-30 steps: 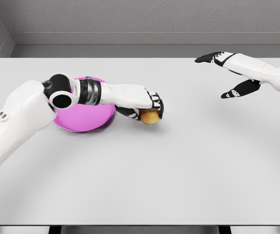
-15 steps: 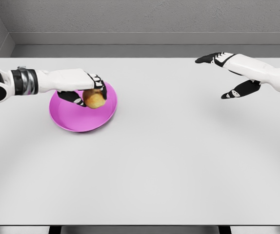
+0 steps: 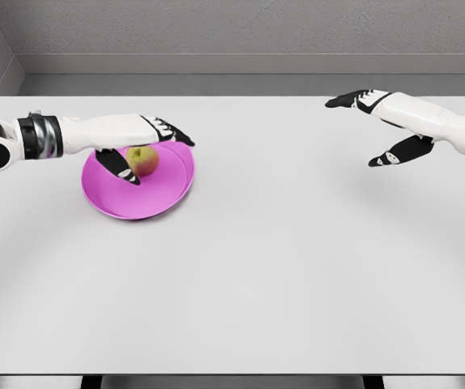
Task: Put the apple on the plate with both arms
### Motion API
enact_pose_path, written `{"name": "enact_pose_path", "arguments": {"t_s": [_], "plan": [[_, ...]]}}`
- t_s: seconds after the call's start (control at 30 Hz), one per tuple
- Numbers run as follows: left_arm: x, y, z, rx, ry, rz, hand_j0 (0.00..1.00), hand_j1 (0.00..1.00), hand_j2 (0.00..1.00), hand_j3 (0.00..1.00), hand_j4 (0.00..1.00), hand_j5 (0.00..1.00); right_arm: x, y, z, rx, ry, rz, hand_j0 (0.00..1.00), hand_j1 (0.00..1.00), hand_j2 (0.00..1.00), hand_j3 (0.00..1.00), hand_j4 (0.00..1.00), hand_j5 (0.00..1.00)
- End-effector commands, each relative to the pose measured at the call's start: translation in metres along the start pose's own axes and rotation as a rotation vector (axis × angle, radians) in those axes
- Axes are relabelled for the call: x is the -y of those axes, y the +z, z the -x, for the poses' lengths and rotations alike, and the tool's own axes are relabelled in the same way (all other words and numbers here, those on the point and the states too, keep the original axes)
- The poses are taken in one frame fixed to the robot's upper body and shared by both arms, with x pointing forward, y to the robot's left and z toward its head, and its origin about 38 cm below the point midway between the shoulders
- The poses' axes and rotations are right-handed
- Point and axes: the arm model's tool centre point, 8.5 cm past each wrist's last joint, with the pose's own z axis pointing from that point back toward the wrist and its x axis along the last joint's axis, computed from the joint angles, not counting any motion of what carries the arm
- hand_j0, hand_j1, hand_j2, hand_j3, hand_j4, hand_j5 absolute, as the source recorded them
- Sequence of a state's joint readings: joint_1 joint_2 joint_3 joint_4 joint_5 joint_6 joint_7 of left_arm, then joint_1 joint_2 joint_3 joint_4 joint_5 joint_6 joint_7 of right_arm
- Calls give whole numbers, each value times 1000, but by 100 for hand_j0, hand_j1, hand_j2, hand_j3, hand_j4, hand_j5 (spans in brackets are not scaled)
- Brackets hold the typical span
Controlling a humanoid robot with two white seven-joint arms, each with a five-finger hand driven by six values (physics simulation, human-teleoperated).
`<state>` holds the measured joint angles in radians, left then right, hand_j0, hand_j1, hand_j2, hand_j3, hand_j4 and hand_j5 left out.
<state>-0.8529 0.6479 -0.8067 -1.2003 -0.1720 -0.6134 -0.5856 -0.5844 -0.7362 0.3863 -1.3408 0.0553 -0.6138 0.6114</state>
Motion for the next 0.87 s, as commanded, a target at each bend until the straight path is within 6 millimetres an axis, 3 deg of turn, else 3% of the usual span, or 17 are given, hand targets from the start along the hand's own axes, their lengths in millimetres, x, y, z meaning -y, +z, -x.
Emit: {"name": "enact_pose_path", "arguments": {"t_s": [0.0,0.1,0.2,0.33,0.57,0.83], "plan": [[-2,0,-1,17,29,-24,100,100,100,100,100,100,1,1,1,-2,-7,5,100,100,100,100,100,100],[-6,12,11,-21,46,-42,100,100,100,100,100,100,1,2,1,-5,-5,5,100,100,100,100,100,100],[-6,37,45,-127,119,-90,100,100,100,100,100,100,1,4,2,-10,-7,4,100,100,100,100,100,100],[-2,62,73,-220,189,-139,100,100,100,100,100,100,0,5,4,-15,-10,4,100,100,100,100,100,100],[0,82,89,-278,232,-180,100,100,100,100,100,100,0,5,4,-14,-10,5,100,100,100,100,100,100],[2,83,90,-281,238,-179,100,100,100,100,100,100,-5,5,4,-15,-18,0,100,100,100,100,100,100]]}}
